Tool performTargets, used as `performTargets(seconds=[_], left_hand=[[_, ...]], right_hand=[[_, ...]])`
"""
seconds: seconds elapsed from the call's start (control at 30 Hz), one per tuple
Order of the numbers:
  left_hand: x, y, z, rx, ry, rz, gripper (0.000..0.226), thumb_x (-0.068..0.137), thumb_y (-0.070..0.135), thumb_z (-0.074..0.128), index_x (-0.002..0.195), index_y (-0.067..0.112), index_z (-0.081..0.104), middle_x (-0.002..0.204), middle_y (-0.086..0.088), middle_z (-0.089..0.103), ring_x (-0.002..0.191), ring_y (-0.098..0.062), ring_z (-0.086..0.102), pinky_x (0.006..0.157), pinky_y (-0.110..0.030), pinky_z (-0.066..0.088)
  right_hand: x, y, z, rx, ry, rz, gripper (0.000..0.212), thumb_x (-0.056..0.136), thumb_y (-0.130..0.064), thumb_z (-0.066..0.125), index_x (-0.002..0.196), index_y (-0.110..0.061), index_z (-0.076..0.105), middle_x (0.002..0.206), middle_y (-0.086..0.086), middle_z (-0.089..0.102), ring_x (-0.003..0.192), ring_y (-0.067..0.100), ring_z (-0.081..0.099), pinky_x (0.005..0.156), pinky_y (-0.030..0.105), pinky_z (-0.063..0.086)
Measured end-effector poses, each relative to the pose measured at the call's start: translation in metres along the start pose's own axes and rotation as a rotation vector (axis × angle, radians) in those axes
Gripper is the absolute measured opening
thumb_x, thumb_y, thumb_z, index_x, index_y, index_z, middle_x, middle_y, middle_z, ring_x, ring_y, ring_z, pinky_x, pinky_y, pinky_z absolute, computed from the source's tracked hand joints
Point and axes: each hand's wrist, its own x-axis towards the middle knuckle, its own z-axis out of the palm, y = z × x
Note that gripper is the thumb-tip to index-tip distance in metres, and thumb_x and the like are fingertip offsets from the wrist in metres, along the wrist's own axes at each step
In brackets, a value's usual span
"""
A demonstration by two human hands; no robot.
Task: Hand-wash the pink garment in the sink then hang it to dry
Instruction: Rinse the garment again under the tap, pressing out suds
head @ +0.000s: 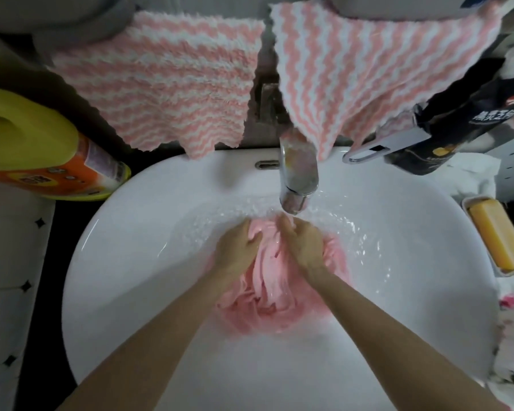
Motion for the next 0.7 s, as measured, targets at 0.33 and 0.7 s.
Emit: performTargets(seconds=[0.33,0.7], left_hand=[[-0.07,-0.022,-0.027,0.361,0.099,0.295,0.08,0.068,0.076,0.049,0.132,0.029,0.044,0.139,-0.004,0.044,0.122,-0.026,0.05,0.097,-0.05,0.041],[-0.066,-0.05,0.039,0.537,0.298,0.281,0.048,0.083,0.022,0.045,0.131,0.013,0.046,0.131,-0.01,0.057,0.115,-0.03,0.052,0.089,-0.048,0.046]], right_hand=[[-0.083,0.024,-0.057,-0.524,-0.052,-0.326,0.059,0.075,-0.076,0.041,0.11,-0.035,0.063,0.144,-0.001,0.041,0.134,0.031,0.036,0.105,0.05,0.035],[-0.057,0.041,0.035,-0.513,0.099,-0.611,0.059,0.075,-0.05,0.05,0.129,-0.026,0.05,0.13,0.008,0.057,0.111,0.034,0.056,0.091,0.049,0.047]])
